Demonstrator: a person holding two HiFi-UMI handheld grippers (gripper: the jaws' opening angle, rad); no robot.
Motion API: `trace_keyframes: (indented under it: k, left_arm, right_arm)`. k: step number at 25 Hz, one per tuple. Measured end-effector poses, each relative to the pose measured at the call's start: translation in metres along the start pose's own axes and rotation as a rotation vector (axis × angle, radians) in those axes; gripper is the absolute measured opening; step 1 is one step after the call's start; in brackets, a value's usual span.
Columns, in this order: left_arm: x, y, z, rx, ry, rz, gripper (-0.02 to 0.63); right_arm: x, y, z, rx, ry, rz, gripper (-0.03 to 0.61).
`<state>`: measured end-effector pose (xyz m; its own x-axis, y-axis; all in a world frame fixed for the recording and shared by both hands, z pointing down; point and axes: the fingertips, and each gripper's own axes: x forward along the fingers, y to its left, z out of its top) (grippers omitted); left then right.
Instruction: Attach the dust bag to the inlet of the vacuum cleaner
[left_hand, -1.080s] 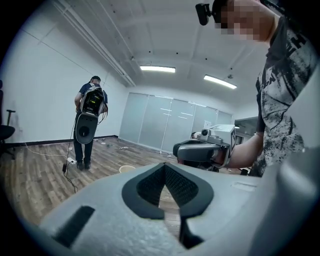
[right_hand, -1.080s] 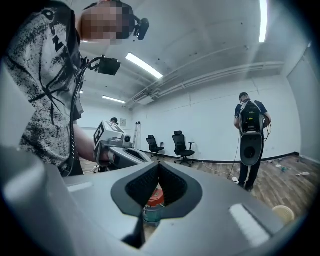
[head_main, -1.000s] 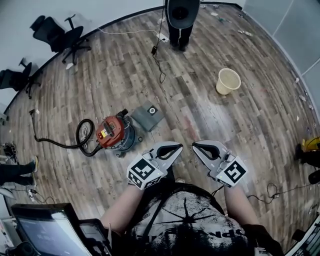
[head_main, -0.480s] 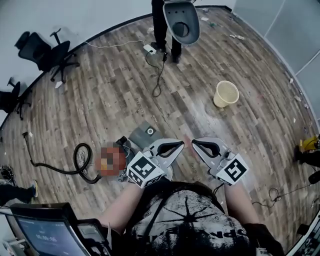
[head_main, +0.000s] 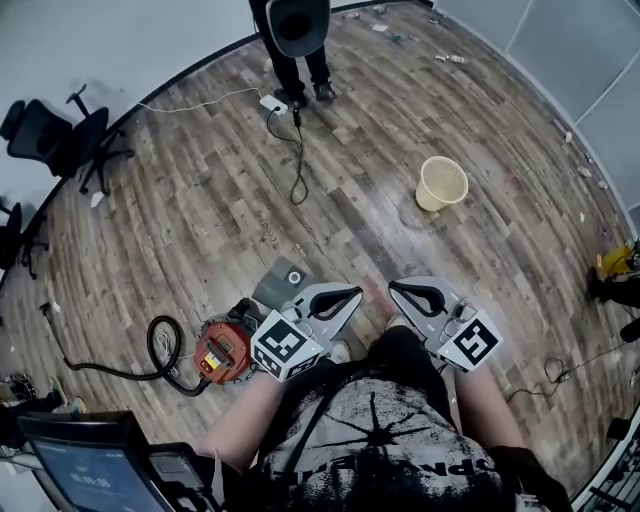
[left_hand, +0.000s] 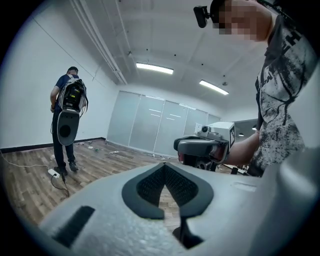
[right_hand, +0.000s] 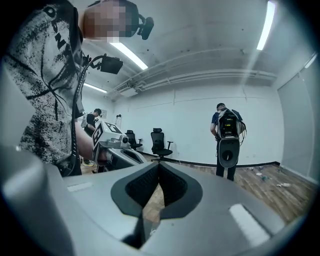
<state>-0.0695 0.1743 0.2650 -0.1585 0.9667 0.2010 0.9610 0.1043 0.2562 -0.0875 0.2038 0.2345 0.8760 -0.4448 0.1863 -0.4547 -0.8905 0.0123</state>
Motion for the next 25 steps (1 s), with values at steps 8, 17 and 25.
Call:
trace_keyframes:
  k: [8,17,25]
  left_arm:
    - [0.036,0.058,0.012,-0.019,0.003,0.05,0.003]
    - [0.116,0.149,0.057,-0.046,-0.025,0.228,0.003]
    - [0.148,0.193,0.094,-0.071,-0.103,0.407,0.003]
  right_arm:
    - [0.024,-0.064,0.01,-0.026,-0.069,0.039,0.007]
    - [0.066,-0.186,0.028,-0.061,-0.146,0.24,0.008]
    - [0.09,-0.244,0.027,-0.093,-0.173,0.431,0.006]
